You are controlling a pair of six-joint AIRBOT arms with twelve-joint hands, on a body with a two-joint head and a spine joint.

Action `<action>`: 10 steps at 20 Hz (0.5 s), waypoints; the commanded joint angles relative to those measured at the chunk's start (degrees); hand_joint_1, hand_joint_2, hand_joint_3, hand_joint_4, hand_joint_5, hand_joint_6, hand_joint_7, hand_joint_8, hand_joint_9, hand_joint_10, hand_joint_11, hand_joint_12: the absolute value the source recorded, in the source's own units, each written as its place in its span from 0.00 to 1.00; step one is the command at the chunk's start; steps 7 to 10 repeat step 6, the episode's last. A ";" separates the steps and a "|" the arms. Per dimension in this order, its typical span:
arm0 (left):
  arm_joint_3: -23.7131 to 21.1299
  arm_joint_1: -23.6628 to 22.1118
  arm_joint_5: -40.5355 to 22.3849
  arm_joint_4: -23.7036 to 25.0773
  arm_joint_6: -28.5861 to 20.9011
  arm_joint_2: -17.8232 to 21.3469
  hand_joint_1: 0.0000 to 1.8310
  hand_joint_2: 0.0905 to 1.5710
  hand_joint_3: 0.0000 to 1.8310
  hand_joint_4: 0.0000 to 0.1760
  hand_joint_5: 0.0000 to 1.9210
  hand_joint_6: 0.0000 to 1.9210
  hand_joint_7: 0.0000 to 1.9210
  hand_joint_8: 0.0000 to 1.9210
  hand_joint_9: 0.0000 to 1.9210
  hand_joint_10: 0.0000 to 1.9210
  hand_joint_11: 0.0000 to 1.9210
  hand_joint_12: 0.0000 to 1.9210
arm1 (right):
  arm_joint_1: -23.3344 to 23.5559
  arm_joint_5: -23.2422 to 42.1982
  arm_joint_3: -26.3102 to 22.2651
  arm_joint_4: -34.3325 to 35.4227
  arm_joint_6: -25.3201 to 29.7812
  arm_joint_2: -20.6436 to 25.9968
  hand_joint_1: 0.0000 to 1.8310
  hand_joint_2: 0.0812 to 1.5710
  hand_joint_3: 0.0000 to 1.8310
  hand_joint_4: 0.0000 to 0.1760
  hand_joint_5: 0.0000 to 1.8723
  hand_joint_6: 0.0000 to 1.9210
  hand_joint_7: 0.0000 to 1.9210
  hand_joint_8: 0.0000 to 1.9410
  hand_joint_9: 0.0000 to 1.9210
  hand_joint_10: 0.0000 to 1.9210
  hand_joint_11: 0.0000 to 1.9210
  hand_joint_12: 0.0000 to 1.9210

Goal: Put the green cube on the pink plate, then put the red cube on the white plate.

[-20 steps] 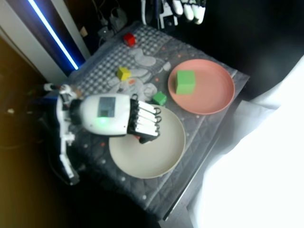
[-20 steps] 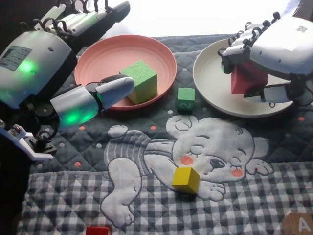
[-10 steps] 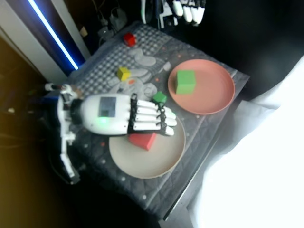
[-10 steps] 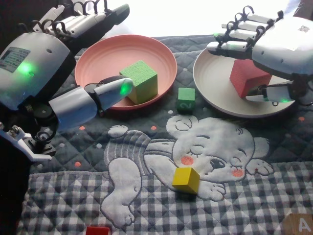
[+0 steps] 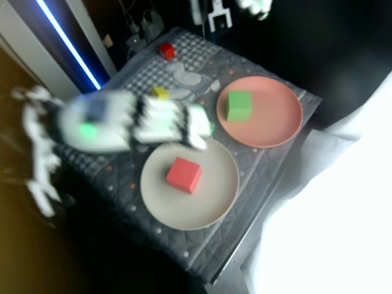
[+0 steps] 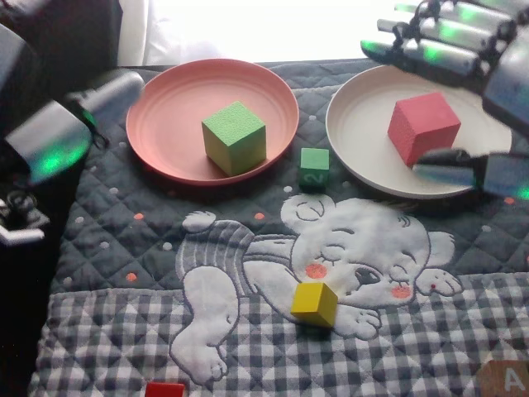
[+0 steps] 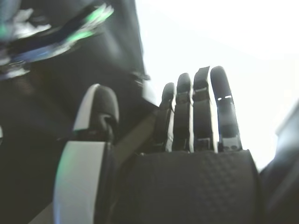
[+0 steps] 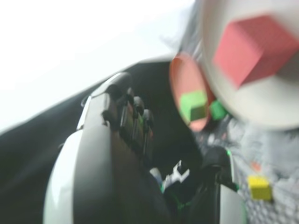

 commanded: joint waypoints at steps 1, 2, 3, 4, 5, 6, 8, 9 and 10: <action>0.09 -0.71 -9.92 2.14 -0.17 0.08 0.34 0.77 0.00 0.09 0.13 0.00 0.27 0.01 0.28 0.04 0.07 0.69 | 0.01 -13.86 -0.68 1.90 -0.40 0.71 0.27 0.77 0.02 0.00 0.01 0.00 0.07 0.00 0.08 0.00 0.00 0.29; 0.15 -1.02 -12.53 2.14 -0.17 0.07 0.36 0.76 0.00 0.10 0.14 0.00 0.29 0.01 0.30 0.04 0.08 0.70 | -1.46 -18.55 -2.15 1.91 -1.22 1.08 0.21 0.76 0.01 0.18 0.04 0.01 0.08 0.01 0.09 0.01 0.00 0.32; 0.22 -1.47 -13.67 2.13 -0.17 0.02 0.35 0.76 0.00 0.03 0.11 0.00 0.29 0.00 0.30 0.03 0.08 0.68 | -2.65 -22.31 -3.07 1.91 -1.89 1.16 0.11 0.79 0.01 0.18 0.01 0.00 0.06 0.00 0.07 0.00 0.00 0.29; 0.32 -2.27 -13.68 2.25 -0.17 -0.10 0.33 0.77 0.00 0.00 0.16 0.02 0.27 0.00 0.29 0.02 0.09 0.62 | -3.70 -24.91 -3.82 1.91 -2.49 1.25 0.02 0.81 0.01 0.00 0.00 0.00 0.07 0.00 0.09 0.01 0.00 0.38; 0.73 -3.07 -13.67 2.77 -0.17 -0.50 0.35 0.75 0.00 0.00 0.17 0.01 0.26 0.00 0.28 0.01 0.08 0.61 | -5.32 -28.77 -4.54 1.92 -3.01 1.29 0.02 0.81 0.00 0.00 0.00 0.00 0.02 0.01 0.05 0.01 0.00 0.28; 0.74 -3.38 -13.68 3.31 -0.17 -0.61 0.38 0.75 0.00 0.01 0.18 0.01 0.24 0.00 0.27 0.01 0.05 0.61 | -6.62 -32.73 -5.13 1.93 -3.17 1.31 0.00 0.83 0.00 0.00 0.00 0.00 0.02 0.00 0.05 0.01 0.00 0.27; 0.74 -3.38 -13.68 3.31 -0.17 -0.61 0.38 0.75 0.00 0.01 0.18 0.01 0.24 0.00 0.27 0.01 0.05 0.61 | -6.62 -32.73 -5.13 1.93 -3.17 1.31 0.00 0.83 0.00 0.00 0.00 0.00 0.02 0.00 0.05 0.01 0.00 0.27; 0.74 -3.38 -13.68 3.31 -0.17 -0.61 0.38 0.75 0.00 0.01 0.18 0.01 0.24 0.00 0.27 0.01 0.05 0.61 | -6.62 -32.73 -5.13 1.93 -3.17 1.31 0.00 0.83 0.00 0.00 0.00 0.00 0.02 0.00 0.05 0.01 0.00 0.27; 0.74 -3.38 -13.68 3.31 -0.17 -0.61 0.38 0.75 0.00 0.01 0.18 0.01 0.24 0.00 0.27 0.01 0.05 0.61 | -6.62 -32.73 -5.13 1.93 -3.17 1.31 0.00 0.83 0.00 0.00 0.00 0.00 0.02 0.00 0.05 0.01 0.00 0.27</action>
